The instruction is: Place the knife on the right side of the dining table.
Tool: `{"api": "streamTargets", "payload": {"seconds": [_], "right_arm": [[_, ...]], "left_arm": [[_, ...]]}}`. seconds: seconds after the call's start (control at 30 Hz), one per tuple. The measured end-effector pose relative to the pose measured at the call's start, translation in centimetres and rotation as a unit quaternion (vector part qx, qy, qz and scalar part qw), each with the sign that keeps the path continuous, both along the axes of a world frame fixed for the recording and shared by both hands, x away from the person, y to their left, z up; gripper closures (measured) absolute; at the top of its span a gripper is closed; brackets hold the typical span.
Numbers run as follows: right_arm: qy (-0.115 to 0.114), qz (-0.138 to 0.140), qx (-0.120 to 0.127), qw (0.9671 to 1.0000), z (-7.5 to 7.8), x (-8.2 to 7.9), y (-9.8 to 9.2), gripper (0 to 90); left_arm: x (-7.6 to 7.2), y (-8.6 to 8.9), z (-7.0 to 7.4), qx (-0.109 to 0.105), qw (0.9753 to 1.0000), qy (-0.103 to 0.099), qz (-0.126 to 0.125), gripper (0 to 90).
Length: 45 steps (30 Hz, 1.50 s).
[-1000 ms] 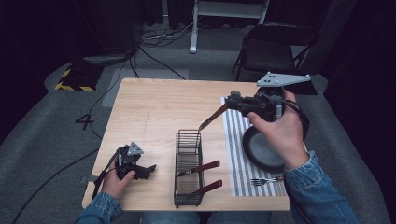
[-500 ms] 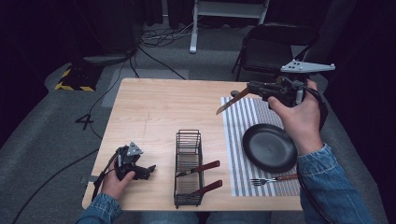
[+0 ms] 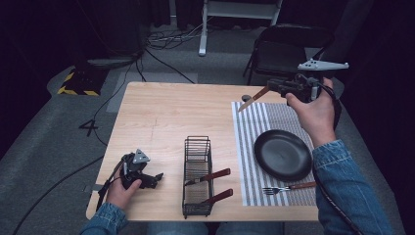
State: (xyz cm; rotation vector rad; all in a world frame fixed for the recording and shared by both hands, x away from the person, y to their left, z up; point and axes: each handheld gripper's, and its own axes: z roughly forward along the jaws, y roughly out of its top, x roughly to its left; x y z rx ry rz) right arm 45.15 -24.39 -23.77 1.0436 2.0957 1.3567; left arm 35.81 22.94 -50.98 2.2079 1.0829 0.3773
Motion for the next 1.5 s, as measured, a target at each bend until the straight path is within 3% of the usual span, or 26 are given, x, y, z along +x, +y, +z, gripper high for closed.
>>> {"api": "streamTargets", "payload": {"seconds": [0.27,0.37,0.57,1.0,1.5], "right_arm": [[-0.013,-0.007,-0.009,0.9999,-1.0,2.4,-0.9,81.1],[-0.008,-0.005,-0.021,0.9997,-1.6,3.6,-1.1,81.2],[0.000,-0.003,-0.024,0.9997,-2.6,4.4,-1.6,81.1],[0.041,-0.004,-0.022,0.9989,-7.0,6.7,-3.1,81.1],[0.083,-0.005,-0.026,0.9962,-9.3,7.8,-2.5,81.0]], "left_arm": [[0.1,0.0,0.0,0.001,1.0000,-0.001,0.001,0.2],[0.1,0.0,0.0,0.000,1.0000,0.000,0.002,0.2],[0.1,0.0,0.0,0.001,1.0000,-0.001,0.002,0.2],[0.1,0.0,0.0,0.001,1.0000,-0.001,0.003,0.2],[0.2,0.0,0.0,0.000,1.0000,0.000,0.004,0.2]]}}
